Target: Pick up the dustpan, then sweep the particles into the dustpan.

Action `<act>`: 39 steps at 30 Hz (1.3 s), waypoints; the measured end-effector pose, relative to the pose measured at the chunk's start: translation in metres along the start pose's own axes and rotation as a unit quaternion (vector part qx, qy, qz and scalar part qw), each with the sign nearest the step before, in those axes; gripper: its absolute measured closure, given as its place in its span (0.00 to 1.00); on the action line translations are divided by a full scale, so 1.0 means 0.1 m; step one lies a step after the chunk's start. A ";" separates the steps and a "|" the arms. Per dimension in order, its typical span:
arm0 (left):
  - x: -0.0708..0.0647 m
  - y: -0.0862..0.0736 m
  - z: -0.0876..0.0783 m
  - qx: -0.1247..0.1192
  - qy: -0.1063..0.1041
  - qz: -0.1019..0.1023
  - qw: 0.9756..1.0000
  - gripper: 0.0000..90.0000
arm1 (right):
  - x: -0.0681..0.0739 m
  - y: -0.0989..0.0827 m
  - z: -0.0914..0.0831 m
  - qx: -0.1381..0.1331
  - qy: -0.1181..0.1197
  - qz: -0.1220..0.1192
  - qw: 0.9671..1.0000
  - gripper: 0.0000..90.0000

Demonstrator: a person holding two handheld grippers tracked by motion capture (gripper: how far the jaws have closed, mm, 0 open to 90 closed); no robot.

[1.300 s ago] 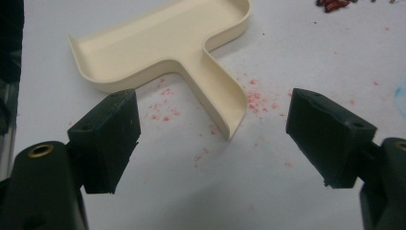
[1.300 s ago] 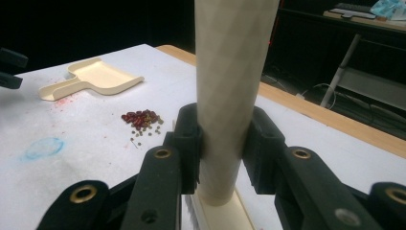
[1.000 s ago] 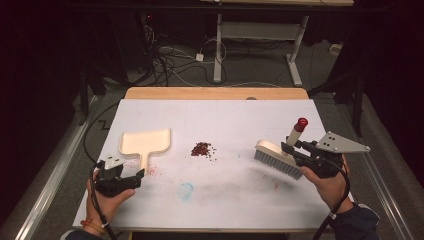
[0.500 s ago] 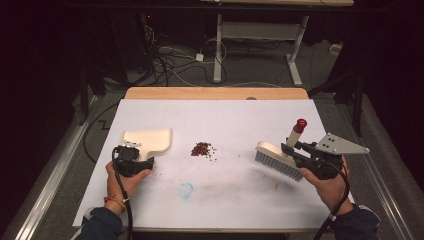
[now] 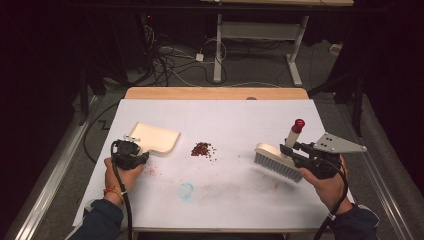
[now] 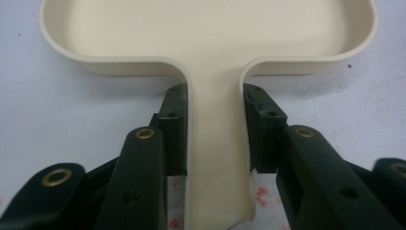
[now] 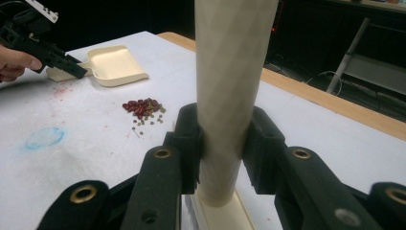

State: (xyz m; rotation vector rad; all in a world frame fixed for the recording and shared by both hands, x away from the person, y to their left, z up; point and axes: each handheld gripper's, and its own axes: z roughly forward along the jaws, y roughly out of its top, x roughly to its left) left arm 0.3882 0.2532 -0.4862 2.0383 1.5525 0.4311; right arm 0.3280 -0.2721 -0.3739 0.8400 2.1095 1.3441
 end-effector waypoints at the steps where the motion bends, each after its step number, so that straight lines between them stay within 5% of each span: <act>1: 0.00 0.01 -0.01 0.000 0.001 0.004 1.000 0.71 | 0.00 0.00 0.00 0.000 -0.001 0.000 1.000 0.78; 24: 0.05 0.00 -0.46 -0.028 0.003 0.059 0.998 0.71 | 0.01 0.00 0.07 0.006 -0.002 -0.003 1.000 0.78; 39: -0.16 -0.22 -0.82 -0.017 -0.039 0.130 0.991 0.71 | -0.01 0.01 0.15 0.004 -0.016 -0.001 1.000 0.78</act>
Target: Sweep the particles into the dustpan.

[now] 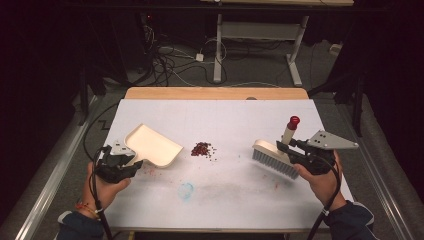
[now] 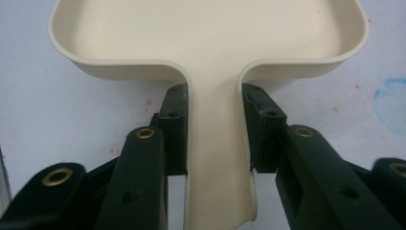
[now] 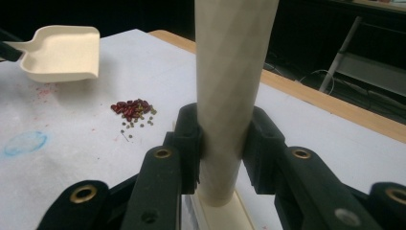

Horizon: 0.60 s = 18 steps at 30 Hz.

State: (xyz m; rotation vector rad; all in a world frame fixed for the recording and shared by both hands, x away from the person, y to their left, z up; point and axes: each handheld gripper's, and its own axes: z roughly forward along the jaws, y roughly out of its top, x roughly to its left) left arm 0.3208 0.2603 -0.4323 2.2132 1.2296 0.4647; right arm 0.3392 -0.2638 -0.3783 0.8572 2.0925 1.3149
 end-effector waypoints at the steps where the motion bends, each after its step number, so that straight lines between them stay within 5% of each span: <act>1: -0.01 -0.02 -0.02 0.001 -0.006 0.001 1.000 0.71 | 0.00 0.00 0.01 0.000 -0.001 -0.001 1.000 0.78; 13: -0.32 -0.11 -0.03 0.032 -0.042 0.043 0.998 0.71 | -0.07 0.05 0.24 0.003 -0.011 0.015 1.000 0.78; 18: -0.44 -0.13 0.03 0.051 -0.054 0.071 0.995 0.71 | -0.08 0.12 0.39 -0.002 -0.007 0.022 1.000 0.78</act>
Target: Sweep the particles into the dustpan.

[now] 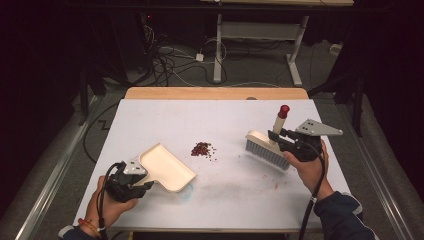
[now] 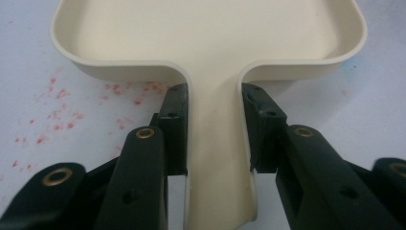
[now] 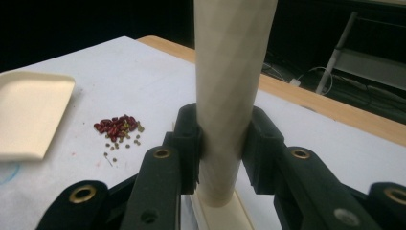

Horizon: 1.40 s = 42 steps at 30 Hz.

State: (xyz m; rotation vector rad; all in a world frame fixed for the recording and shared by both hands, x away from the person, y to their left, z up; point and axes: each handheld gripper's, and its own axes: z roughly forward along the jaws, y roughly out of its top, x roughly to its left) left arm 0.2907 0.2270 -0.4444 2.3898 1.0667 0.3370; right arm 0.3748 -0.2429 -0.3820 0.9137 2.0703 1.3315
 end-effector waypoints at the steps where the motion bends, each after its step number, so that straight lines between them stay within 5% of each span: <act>1: -0.01 0.01 0.01 0.001 -0.003 0.001 1.000 0.71 | 0.01 0.02 0.04 -0.002 0.001 -0.004 1.000 0.78; 10: -0.04 0.05 0.10 0.007 -0.018 0.004 1.000 0.71 | 0.10 0.23 0.54 -0.005 0.014 0.006 1.000 0.78; 13: -0.04 0.06 0.12 0.007 -0.019 0.004 1.000 0.71 | 0.14 0.31 0.80 0.005 0.003 0.004 1.000 0.78; 23: -0.05 0.06 0.15 0.006 -0.021 0.005 1.000 0.71 | 0.24 0.41 1.19 0.010 -0.022 0.007 1.000 0.78; 42: -0.07 0.08 0.18 0.005 -0.026 0.007 1.000 0.71 | 0.18 0.51 1.38 0.008 -0.049 0.018 0.999 0.78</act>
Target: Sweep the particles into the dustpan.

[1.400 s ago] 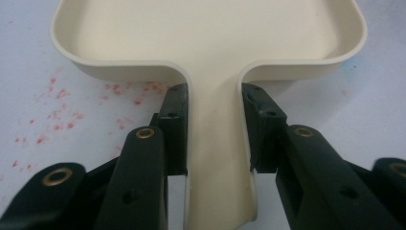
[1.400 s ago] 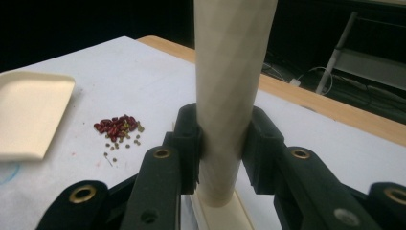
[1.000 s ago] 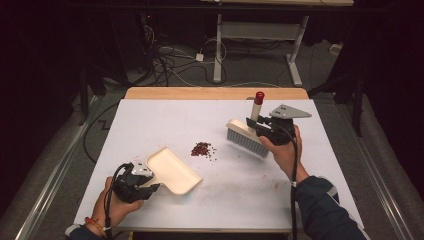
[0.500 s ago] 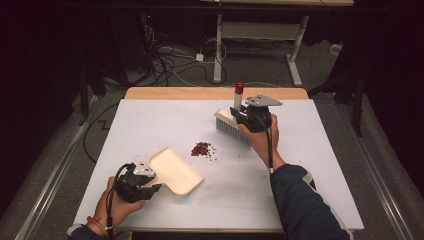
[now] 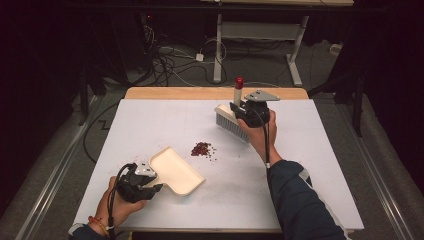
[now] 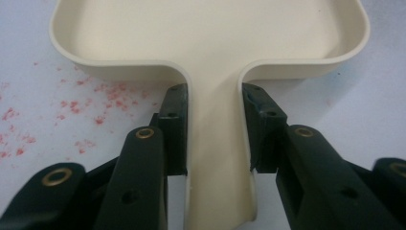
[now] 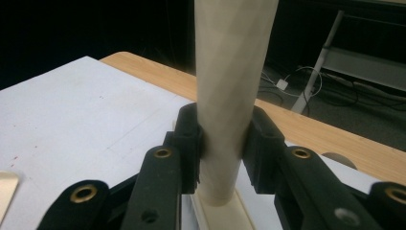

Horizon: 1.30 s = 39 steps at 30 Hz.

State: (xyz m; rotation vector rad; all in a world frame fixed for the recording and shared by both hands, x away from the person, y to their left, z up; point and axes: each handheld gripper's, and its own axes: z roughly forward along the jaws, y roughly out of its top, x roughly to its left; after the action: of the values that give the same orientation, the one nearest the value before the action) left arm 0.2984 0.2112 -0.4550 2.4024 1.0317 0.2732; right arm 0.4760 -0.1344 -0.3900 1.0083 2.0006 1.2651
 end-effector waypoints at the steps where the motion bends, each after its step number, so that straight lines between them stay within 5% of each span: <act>1: 0.00 0.00 0.00 0.000 0.000 -0.001 1.000 0.71 | 0.00 0.00 0.01 0.000 0.000 0.001 1.000 0.78; 12: 0.00 0.00 0.01 0.000 0.000 0.000 1.000 0.71 | 0.08 -0.01 0.13 0.020 -0.003 -0.012 1.000 0.78; 22: 0.00 -0.01 0.02 -0.002 -0.001 -0.002 1.000 0.71 | 0.15 -0.06 0.14 0.012 0.013 -0.008 1.000 0.78; 34: -0.04 0.03 0.05 -0.006 0.002 -0.015 1.000 0.71 | 0.60 -0.10 0.06 0.031 0.016 -0.038 0.999 0.78; 39: -0.05 0.08 0.09 -0.006 0.002 -0.021 1.000 0.71 | 0.78 -0.12 0.02 0.029 0.035 -0.040 0.998 0.78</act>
State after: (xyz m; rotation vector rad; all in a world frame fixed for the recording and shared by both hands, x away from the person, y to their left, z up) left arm 0.3029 0.1993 -0.4585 2.3683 1.0771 0.2683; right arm 0.4304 -0.0723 -0.4068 0.9124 2.1196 1.2216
